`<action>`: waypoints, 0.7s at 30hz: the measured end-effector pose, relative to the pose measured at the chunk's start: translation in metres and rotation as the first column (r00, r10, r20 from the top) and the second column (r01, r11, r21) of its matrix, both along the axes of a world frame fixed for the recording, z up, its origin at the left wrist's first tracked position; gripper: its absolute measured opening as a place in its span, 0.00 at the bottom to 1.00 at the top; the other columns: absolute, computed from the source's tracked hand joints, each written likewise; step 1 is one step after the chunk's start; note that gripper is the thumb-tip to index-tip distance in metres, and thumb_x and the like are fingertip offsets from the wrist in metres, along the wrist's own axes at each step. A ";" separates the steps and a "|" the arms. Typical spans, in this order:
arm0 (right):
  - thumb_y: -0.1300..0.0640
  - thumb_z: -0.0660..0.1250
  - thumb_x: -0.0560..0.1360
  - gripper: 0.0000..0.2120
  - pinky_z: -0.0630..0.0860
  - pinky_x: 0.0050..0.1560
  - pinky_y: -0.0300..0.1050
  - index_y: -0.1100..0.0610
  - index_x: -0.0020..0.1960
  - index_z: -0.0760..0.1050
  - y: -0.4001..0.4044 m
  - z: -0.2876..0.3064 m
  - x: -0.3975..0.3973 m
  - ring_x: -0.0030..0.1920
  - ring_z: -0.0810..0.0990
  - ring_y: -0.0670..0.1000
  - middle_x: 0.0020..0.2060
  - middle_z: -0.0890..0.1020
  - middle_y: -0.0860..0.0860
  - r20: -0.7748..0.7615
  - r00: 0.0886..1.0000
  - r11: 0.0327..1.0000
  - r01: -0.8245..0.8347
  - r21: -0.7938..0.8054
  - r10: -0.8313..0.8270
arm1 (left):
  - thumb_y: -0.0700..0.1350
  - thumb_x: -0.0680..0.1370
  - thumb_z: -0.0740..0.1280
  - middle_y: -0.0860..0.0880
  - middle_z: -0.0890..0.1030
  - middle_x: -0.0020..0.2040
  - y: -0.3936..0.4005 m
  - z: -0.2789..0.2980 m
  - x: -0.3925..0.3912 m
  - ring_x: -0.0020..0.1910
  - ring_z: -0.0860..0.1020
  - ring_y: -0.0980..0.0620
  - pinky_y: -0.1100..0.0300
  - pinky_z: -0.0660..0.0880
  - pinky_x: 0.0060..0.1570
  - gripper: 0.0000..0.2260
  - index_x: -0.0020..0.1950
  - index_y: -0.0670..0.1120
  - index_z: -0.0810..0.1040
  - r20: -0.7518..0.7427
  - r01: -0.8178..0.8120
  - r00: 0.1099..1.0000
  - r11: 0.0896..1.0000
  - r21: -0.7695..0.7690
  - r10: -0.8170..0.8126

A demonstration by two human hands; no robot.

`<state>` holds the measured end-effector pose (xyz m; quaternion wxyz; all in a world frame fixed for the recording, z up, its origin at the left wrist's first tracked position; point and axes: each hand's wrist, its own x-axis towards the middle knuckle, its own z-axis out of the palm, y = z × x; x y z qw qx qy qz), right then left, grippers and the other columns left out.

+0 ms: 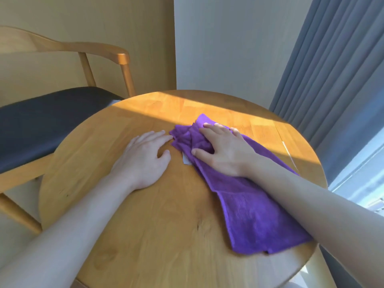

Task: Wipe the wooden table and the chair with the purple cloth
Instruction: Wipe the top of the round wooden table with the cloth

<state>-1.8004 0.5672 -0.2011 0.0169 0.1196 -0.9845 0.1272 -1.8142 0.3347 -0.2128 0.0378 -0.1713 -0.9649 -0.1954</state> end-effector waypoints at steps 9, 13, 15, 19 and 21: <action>0.39 0.57 0.70 0.34 0.57 0.77 0.55 0.47 0.75 0.68 0.007 0.003 0.042 0.78 0.61 0.47 0.76 0.68 0.44 -0.039 0.990 0.981 -0.141 -0.135 0.137 | 0.58 0.82 0.55 0.59 0.60 0.80 -0.001 -0.003 0.003 0.79 0.54 0.58 0.55 0.50 0.77 0.23 0.78 0.60 0.63 0.010 0.004 1.000 0.999 -0.043 -0.004; 0.45 0.61 0.68 0.22 0.73 0.61 0.52 0.51 0.60 0.77 0.031 0.009 0.007 0.56 0.78 0.56 0.54 0.82 0.50 -0.041 0.999 0.970 0.022 -0.241 -0.033 | 0.59 0.82 0.55 0.58 0.58 0.81 0.004 0.000 0.005 0.80 0.54 0.56 0.53 0.50 0.78 0.25 0.79 0.58 0.61 0.025 0.004 1.000 0.997 -0.080 -0.002; 0.47 0.63 0.71 0.12 0.72 0.55 0.52 0.53 0.49 0.75 0.042 0.007 -0.019 0.50 0.76 0.57 0.45 0.80 0.49 -0.058 0.988 0.970 0.128 -0.207 -0.142 | 0.60 0.82 0.53 0.56 0.56 0.81 0.009 0.000 0.008 0.80 0.51 0.55 0.51 0.48 0.79 0.26 0.80 0.58 0.59 0.045 -0.026 0.998 0.993 -0.117 0.032; 0.44 0.56 0.69 0.12 0.66 0.57 0.53 0.52 0.37 0.63 0.037 0.003 -0.038 0.43 0.68 0.55 0.34 0.70 0.45 -0.092 0.984 0.980 0.135 -0.147 -0.150 | 0.60 0.82 0.48 0.49 0.48 0.83 0.046 -0.002 0.009 0.81 0.45 0.51 0.46 0.42 0.79 0.29 0.82 0.53 0.52 0.082 -0.119 0.987 0.977 -0.177 0.135; 0.47 0.56 0.68 0.09 0.67 0.59 0.53 0.53 0.38 0.65 0.035 0.005 -0.031 0.42 0.68 0.53 0.34 0.71 0.45 -0.116 0.988 0.983 0.080 -0.167 -0.100 | 0.59 0.83 0.48 0.45 0.48 0.83 0.063 -0.002 0.007 0.81 0.45 0.49 0.45 0.42 0.79 0.29 0.82 0.50 0.51 0.077 -0.149 0.984 0.974 -0.173 0.164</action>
